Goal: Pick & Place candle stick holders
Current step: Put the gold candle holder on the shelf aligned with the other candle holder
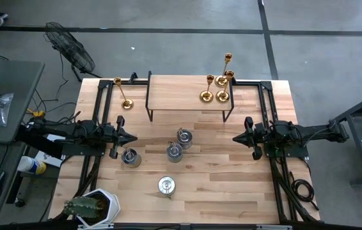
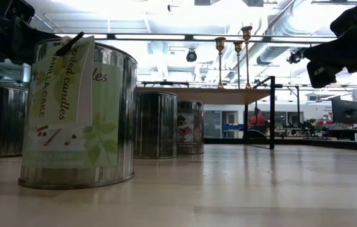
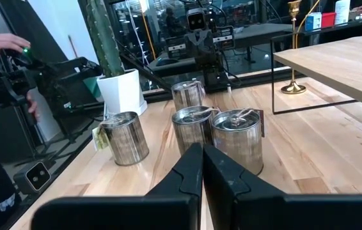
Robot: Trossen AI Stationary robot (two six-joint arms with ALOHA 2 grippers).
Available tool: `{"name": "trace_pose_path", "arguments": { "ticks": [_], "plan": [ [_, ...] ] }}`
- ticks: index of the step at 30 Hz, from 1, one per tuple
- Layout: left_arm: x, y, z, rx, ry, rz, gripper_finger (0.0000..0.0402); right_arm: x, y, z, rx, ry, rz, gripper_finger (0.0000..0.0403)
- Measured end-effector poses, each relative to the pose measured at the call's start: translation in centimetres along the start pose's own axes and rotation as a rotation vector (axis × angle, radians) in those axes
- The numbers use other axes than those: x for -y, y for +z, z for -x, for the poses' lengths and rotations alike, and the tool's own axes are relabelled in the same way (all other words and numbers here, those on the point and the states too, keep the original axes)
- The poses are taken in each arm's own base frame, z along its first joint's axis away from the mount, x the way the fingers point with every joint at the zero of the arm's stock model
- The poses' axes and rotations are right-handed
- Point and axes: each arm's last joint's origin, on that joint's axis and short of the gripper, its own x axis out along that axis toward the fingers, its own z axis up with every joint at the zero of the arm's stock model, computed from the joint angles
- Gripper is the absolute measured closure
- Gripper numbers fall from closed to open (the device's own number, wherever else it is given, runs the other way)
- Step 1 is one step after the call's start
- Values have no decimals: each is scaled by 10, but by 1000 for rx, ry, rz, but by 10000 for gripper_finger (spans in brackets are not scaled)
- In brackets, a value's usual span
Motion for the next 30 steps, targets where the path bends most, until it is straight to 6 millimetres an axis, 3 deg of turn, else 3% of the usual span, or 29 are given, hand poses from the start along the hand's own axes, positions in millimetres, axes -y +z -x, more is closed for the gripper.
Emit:
{"name": "trace_pose_path", "arguments": {
  "ticks": [9,15,22,27,30],
  "plan": [
    [0,0,0,2,0,0,402,0,0,0,0,0,0,399],
    [-2,11,2,-2,54,-1,402,0,0,0,0,0,0,399],
    [-9,17,2,-11,326,18,391,0,0,0,-1,0,0,399],
    [-17,17,6,28,648,120,344,0,0,0,-1,0,0,399],
    [-19,17,8,41,738,139,309,0,0,0,-1,0,0,399]
  ]
}}
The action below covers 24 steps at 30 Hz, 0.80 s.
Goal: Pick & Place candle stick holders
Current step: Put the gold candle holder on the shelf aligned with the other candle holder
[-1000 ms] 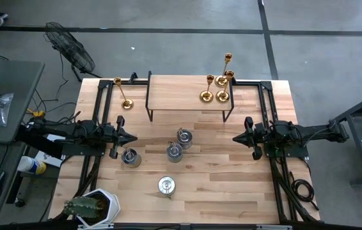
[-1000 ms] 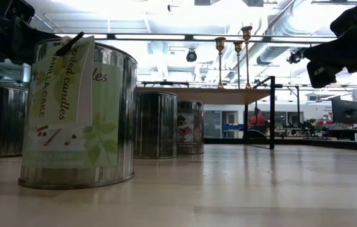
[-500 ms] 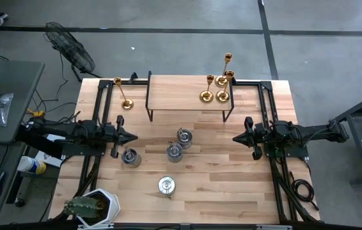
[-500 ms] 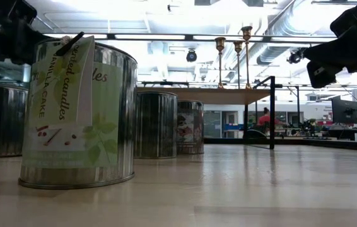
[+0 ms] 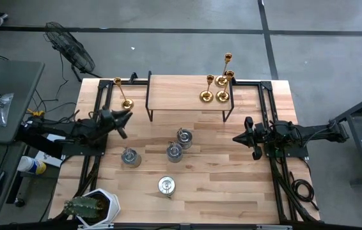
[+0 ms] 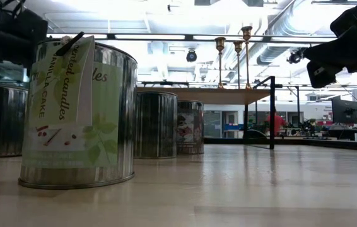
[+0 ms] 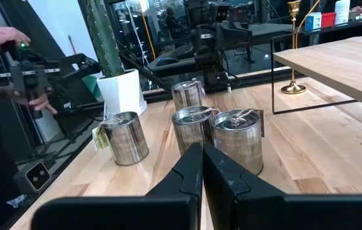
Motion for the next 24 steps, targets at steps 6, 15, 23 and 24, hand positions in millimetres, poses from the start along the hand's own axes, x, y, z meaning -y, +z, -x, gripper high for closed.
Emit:
{"name": "trace_pose_path", "arguments": {
  "ticks": [6,15,23,24],
  "plan": [
    [-4,-3,0,-10,129,-41,237,0,0,0,0,0,0,399],
    [-8,-8,-2,3,436,-126,158,0,0,0,0,0,0,399],
    [-6,-6,-12,5,576,-167,151,0,0,0,0,0,0,399],
    [-6,-4,-15,-4,580,-174,151,0,0,0,0,0,0,399]
  ]
}}
